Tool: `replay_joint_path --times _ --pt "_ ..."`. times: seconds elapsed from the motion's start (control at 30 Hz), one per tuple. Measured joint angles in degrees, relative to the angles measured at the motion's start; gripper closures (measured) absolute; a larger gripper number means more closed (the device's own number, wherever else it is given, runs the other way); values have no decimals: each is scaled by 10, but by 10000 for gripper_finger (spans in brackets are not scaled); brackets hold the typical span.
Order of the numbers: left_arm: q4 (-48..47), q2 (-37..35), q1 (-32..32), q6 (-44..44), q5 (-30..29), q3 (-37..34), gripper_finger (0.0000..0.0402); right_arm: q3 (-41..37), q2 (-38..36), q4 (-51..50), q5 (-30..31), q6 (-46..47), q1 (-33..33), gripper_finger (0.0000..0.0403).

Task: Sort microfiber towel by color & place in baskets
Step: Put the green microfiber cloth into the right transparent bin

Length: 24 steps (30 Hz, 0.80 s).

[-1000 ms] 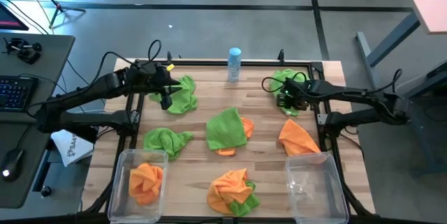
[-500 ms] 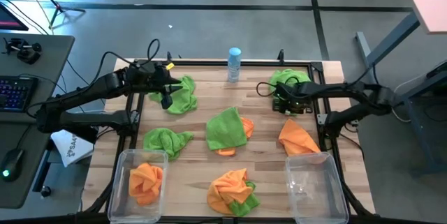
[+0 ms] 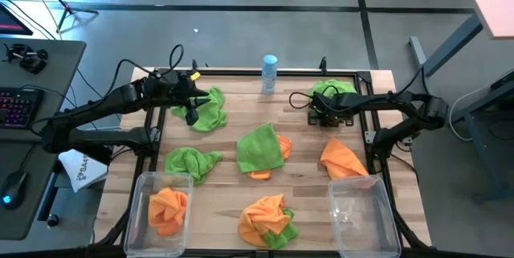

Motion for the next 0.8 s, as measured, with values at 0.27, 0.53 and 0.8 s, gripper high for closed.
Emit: replay_joint_path --times 0.27,0.53,0.8 --pt "-2 3 0 -1 19 0 314 -2 -92 -26 -12 69 54 397" --pt "-1 5 0 -12 18 0 314 59 -223 -137 135 180 170 401" --pt "-1 5 0 -11 16 0 314 277 -207 -327 366 207 282 402"
